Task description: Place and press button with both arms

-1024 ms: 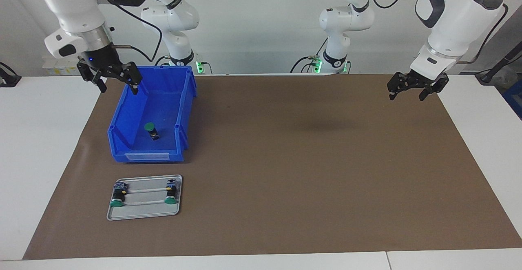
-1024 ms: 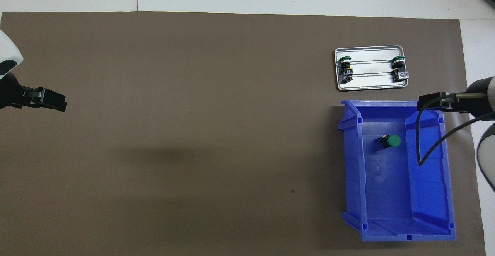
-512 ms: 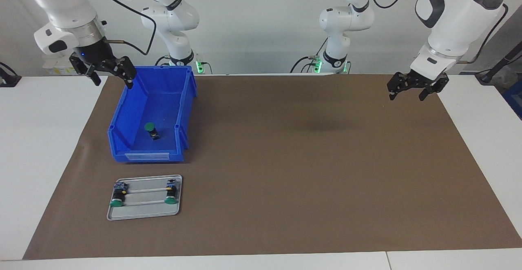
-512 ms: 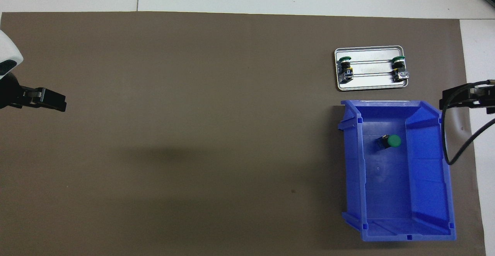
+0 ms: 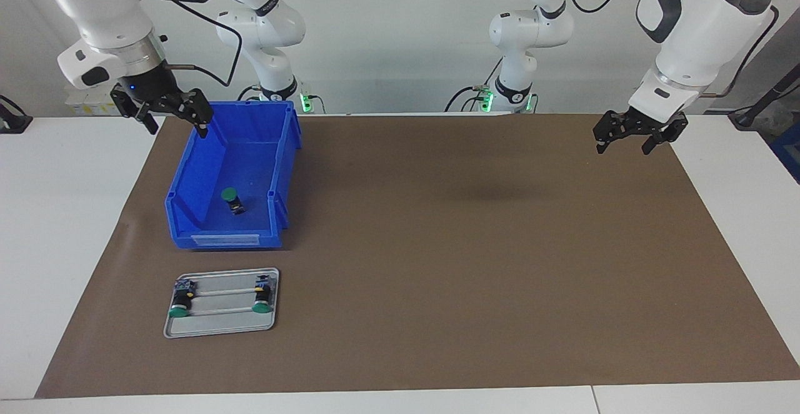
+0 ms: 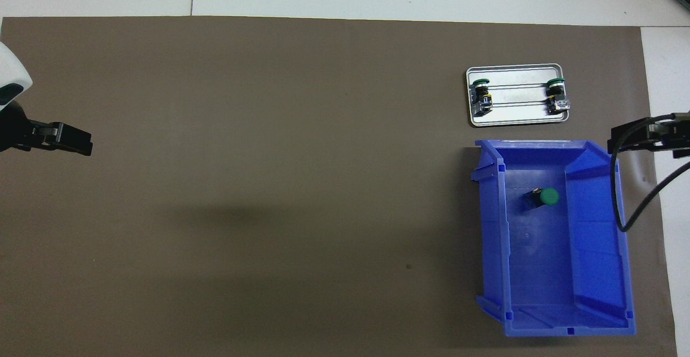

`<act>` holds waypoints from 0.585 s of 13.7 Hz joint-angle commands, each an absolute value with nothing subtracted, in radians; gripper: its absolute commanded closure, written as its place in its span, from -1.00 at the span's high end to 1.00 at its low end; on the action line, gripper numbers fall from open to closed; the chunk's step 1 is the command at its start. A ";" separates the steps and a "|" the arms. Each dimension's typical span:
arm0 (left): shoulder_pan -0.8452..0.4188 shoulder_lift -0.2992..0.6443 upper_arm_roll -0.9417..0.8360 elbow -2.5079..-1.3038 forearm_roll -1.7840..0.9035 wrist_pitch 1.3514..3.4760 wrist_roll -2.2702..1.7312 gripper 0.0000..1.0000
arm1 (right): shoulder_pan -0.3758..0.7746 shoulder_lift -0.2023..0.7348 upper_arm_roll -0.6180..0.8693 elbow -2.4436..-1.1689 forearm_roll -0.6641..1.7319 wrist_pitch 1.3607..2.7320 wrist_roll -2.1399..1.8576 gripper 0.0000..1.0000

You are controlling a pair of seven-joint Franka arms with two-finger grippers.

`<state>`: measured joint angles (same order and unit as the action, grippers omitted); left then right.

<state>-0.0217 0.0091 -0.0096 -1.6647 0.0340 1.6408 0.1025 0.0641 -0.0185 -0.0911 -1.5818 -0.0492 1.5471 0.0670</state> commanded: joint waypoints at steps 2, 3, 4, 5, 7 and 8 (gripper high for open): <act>-0.018 -0.020 -0.014 -1.698 0.052 1.658 0.098 1.00 | 0.080 -0.035 -0.144 -1.608 -0.046 1.546 0.040 0.98; -0.018 -0.020 -0.014 -1.698 0.052 1.657 0.098 1.00 | 0.062 -0.037 -0.112 -1.608 -0.045 1.542 0.035 0.98; -0.018 -0.020 -0.014 -1.698 0.052 1.657 0.097 1.00 | 0.060 -0.037 -0.107 -1.609 -0.044 1.542 0.035 0.98; -0.018 -0.020 -0.014 -1.698 0.052 1.657 0.098 1.00 | 0.058 -0.037 -0.107 -1.611 -0.044 1.543 0.034 0.98; -0.018 -0.018 -0.014 -1.698 0.052 1.657 0.097 1.00 | 0.060 -0.043 -0.107 -1.618 -0.044 1.542 0.031 0.98; -0.018 -0.020 -0.014 -1.698 0.052 1.657 0.098 1.00 | 0.064 -0.044 -0.107 -1.620 -0.044 1.528 0.031 0.99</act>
